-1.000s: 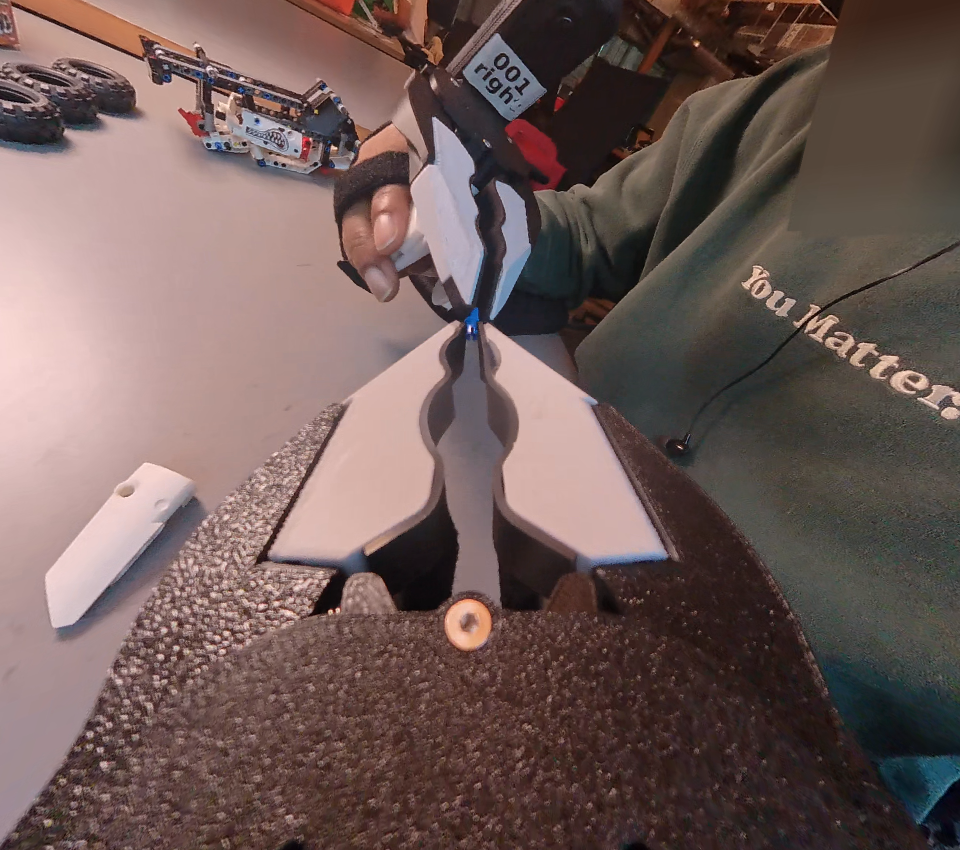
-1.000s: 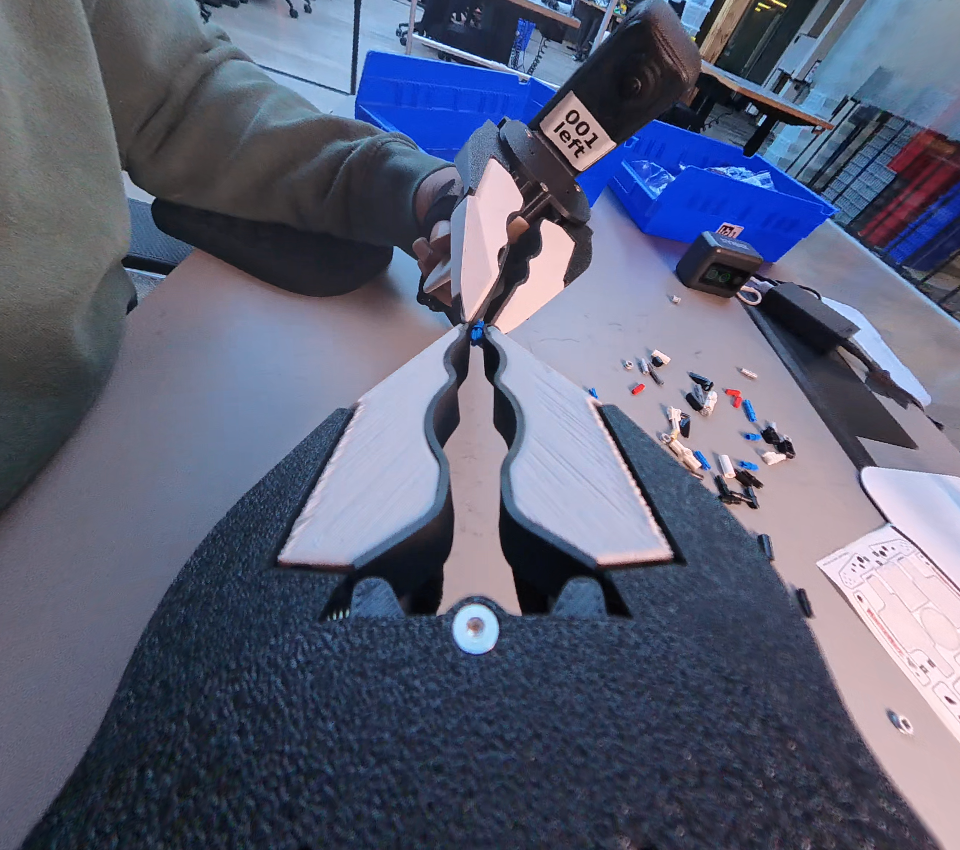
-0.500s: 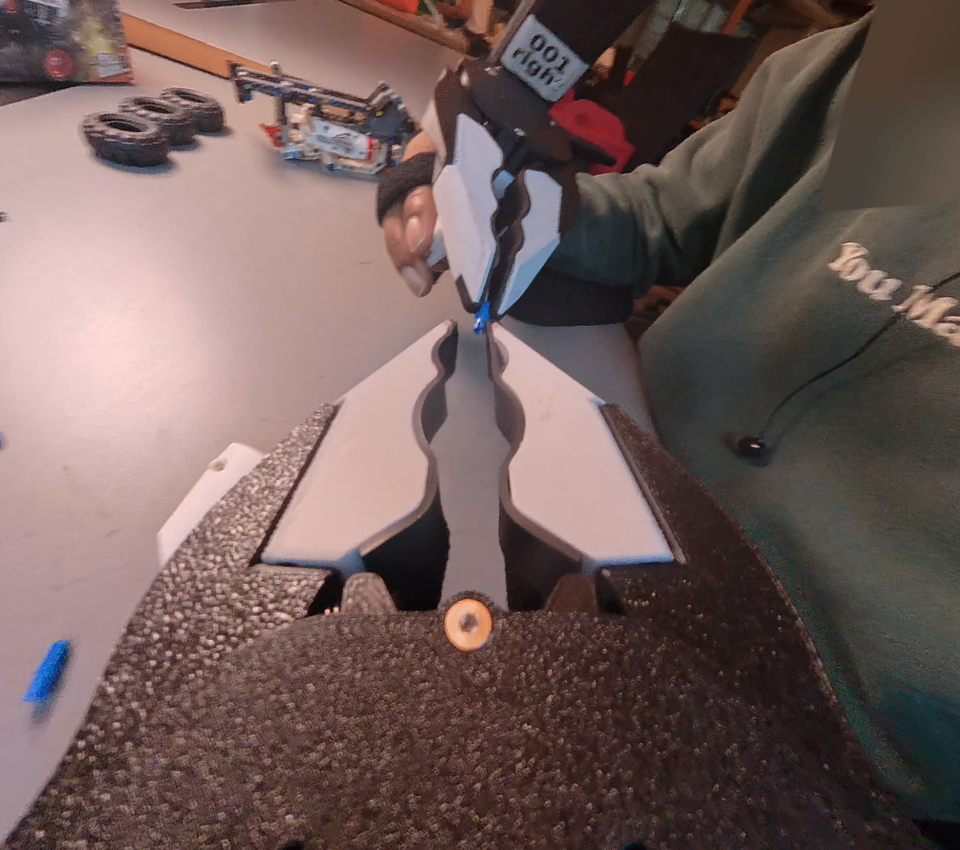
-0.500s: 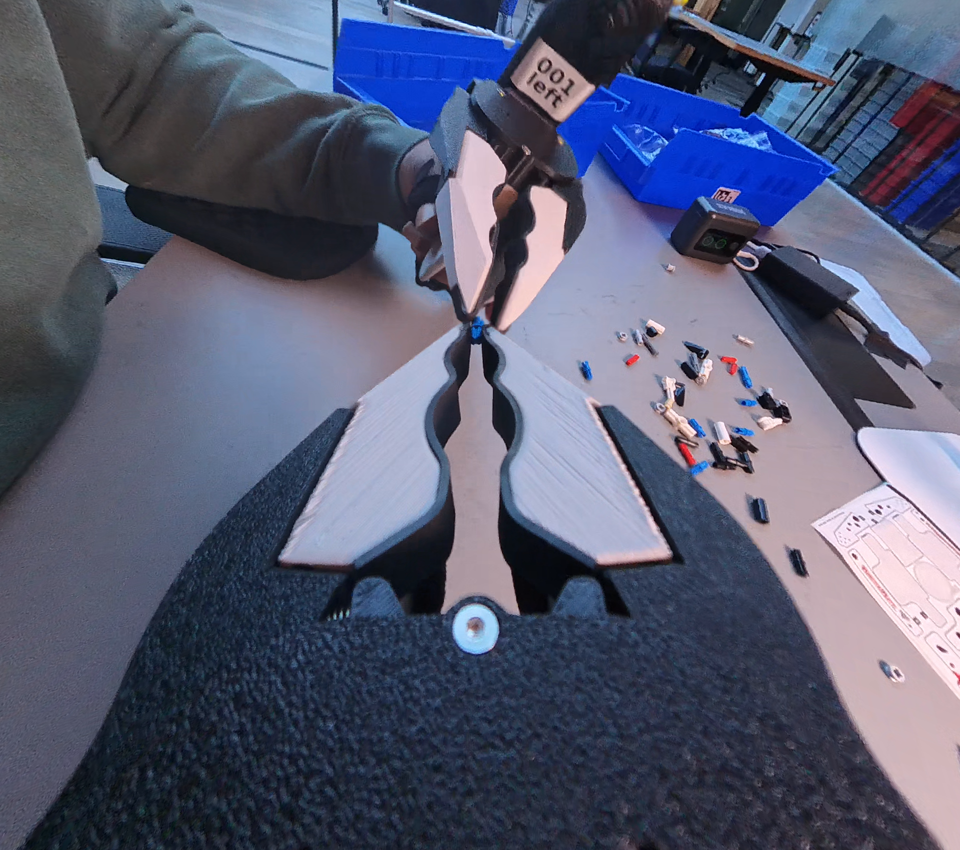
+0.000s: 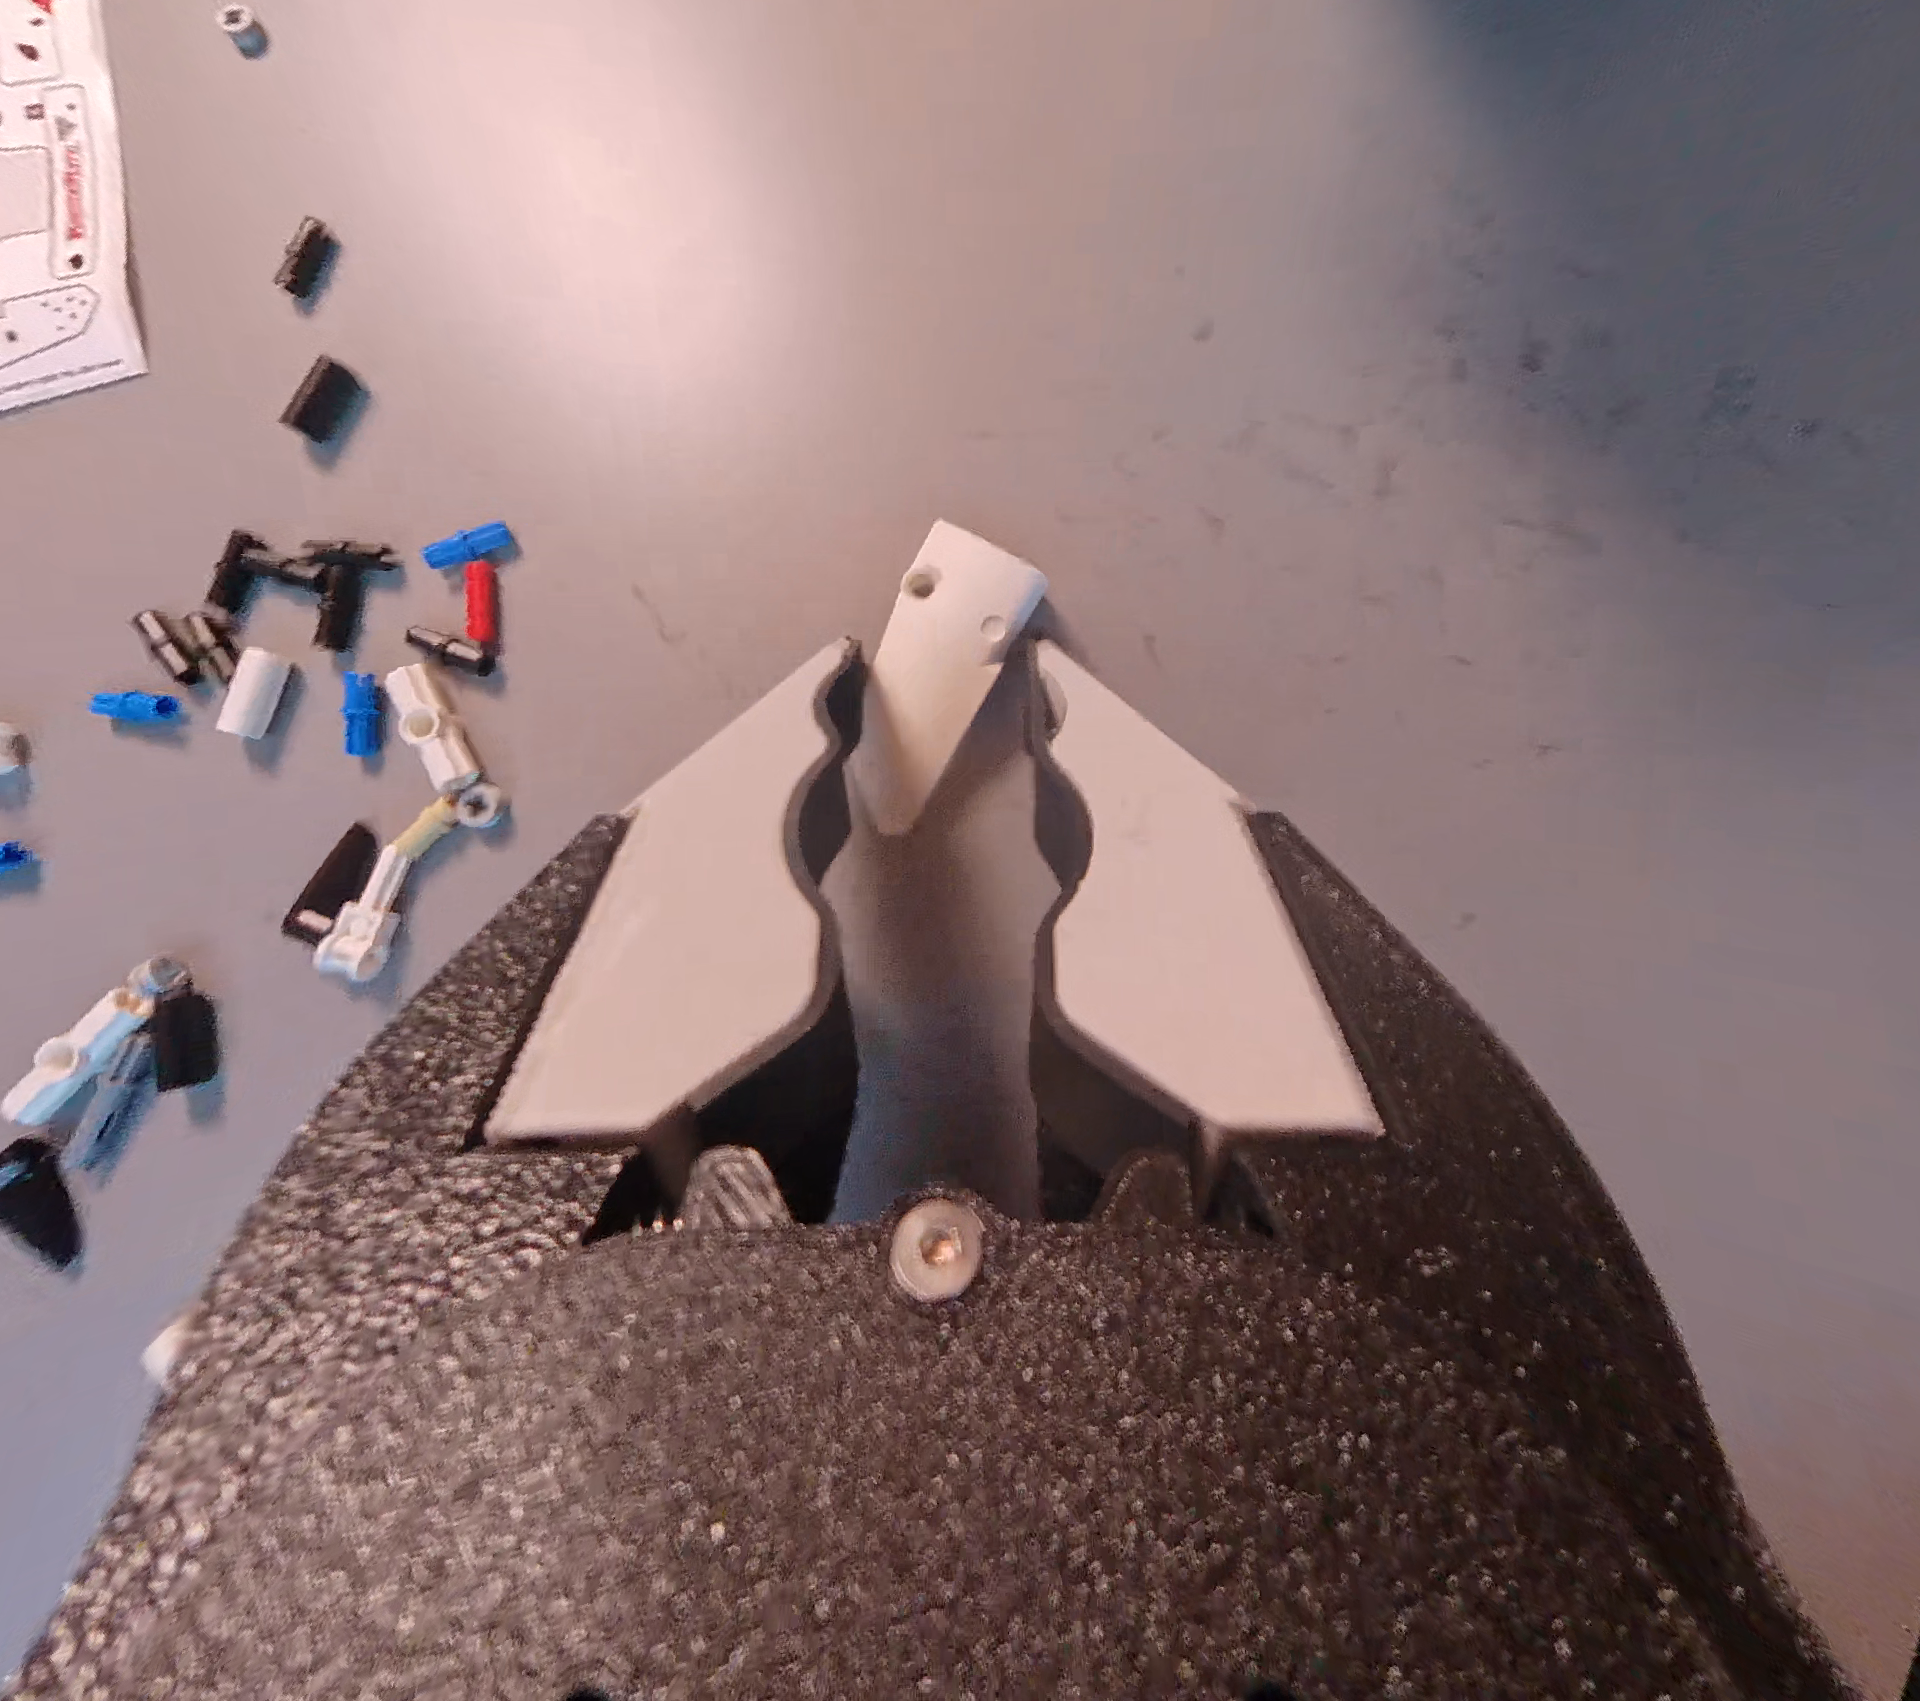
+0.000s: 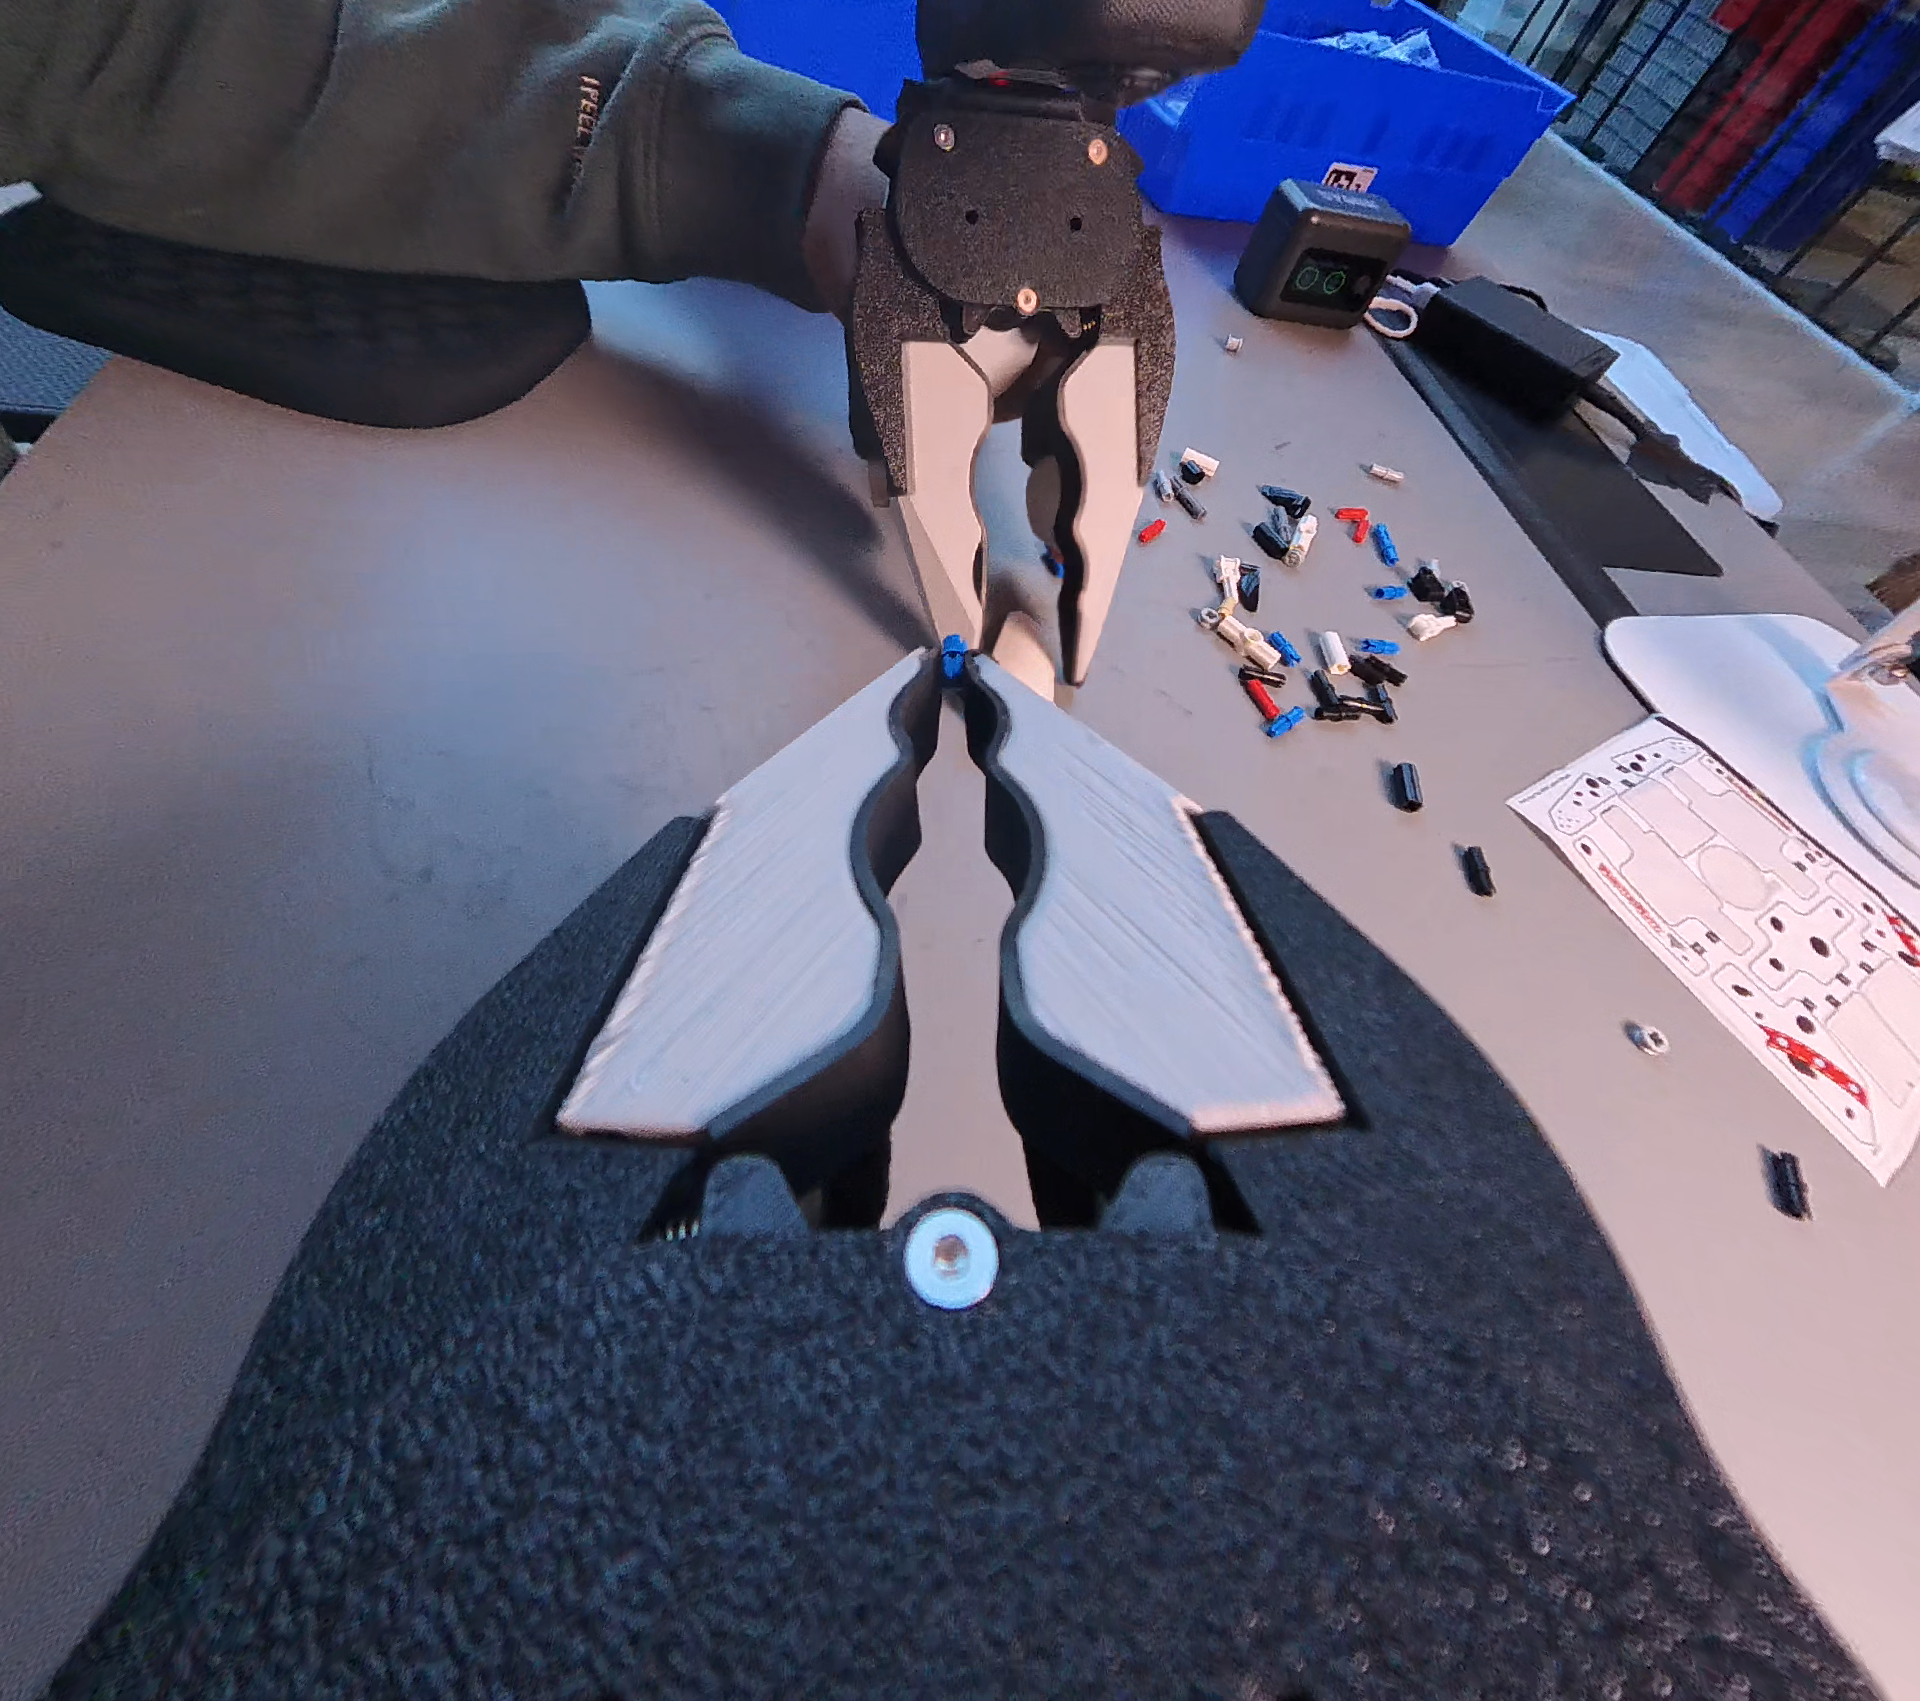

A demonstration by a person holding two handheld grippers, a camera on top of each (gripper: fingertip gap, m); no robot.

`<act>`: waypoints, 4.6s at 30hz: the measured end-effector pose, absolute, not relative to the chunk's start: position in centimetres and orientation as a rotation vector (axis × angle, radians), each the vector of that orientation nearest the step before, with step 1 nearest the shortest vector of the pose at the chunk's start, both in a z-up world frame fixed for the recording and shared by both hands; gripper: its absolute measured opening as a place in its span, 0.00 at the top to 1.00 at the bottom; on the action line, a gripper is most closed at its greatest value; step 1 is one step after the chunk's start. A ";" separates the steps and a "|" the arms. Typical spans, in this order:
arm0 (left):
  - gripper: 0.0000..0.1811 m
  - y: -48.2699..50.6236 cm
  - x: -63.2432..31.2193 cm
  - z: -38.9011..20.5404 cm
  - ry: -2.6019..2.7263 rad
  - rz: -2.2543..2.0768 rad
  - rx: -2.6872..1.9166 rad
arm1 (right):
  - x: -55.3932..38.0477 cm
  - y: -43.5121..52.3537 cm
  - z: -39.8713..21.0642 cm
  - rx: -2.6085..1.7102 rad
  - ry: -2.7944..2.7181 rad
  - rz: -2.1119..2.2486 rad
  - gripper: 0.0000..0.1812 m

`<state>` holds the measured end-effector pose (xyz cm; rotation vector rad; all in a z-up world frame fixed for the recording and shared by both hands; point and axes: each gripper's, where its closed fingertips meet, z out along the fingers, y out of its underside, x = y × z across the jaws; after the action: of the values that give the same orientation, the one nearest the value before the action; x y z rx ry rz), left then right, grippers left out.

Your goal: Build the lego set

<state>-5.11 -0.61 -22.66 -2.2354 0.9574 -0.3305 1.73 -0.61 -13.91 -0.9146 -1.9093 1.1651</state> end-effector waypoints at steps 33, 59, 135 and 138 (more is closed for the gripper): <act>0.89 -2.4 0.8 -22.3 0.918 -0.512 -2.211 | 2.1 -2.3 -20.3 -0.938 -2.212 0.950 0.98; 0.88 -2.0 0.5 -22.6 0.842 -0.367 -2.221 | 1.5 -1.9 -21.1 -0.995 -2.180 0.875 0.98; 0.91 -4.6 2.3 -14.6 0.719 -0.875 -1.858 | 2.7 -4.2 -13.8 -0.726 -1.970 1.137 0.98; 0.81 -3.9 0.4 -17.9 0.769 -0.635 -2.005 | 2.8 -1.8 -13.9 -0.808 -1.949 1.110 0.98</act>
<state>0.44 -3.93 -17.89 -2.0050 0.7692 -0.6347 2.79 -1.83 -13.92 -0.8078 -1.9490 1.1098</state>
